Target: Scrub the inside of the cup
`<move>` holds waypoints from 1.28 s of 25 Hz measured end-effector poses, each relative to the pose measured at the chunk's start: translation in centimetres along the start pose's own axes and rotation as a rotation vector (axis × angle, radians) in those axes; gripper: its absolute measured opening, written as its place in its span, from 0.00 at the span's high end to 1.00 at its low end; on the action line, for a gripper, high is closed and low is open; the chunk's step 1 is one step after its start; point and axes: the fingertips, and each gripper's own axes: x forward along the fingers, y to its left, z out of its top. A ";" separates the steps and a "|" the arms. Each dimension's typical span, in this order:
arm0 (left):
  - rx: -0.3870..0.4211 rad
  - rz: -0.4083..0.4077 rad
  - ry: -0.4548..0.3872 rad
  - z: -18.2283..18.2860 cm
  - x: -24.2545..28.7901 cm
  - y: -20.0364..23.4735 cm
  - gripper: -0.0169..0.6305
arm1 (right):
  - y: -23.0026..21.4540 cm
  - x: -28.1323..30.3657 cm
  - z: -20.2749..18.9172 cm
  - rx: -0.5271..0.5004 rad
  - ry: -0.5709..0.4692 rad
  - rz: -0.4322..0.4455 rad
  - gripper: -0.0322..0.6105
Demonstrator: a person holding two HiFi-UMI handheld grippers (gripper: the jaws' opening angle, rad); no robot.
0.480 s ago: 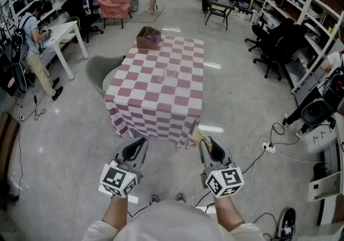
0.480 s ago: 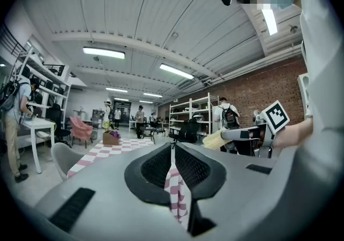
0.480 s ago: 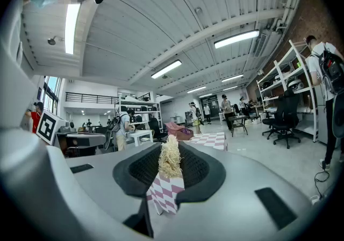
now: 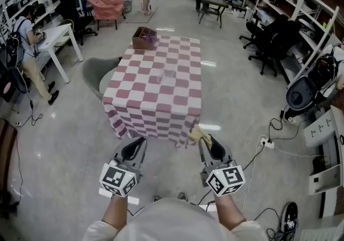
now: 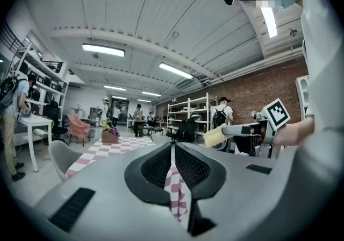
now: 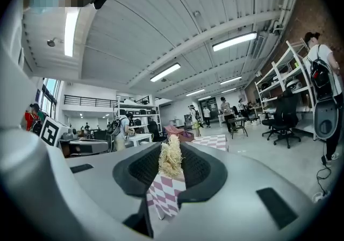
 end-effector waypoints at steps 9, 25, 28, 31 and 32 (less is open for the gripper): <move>-0.012 -0.061 0.007 -0.8 -1.7 2.3 0.90 | 2.6 -0.3 -1.6 0.018 0.009 -0.072 0.78; -0.064 -0.074 0.023 -3.1 0.0 5.8 0.90 | 1.7 2.0 -3.3 0.033 0.034 -0.117 0.78; -0.042 -0.059 0.021 -2.4 1.7 6.4 0.90 | 0.1 3.8 -2.6 0.041 0.018 -0.108 0.79; -0.016 -0.041 0.016 -1.4 3.9 7.2 0.90 | -1.8 5.7 -2.0 0.050 0.004 -0.091 0.79; -0.007 -0.035 0.016 -1.0 4.7 7.3 0.90 | -2.4 6.4 -1.7 0.053 0.000 -0.083 0.79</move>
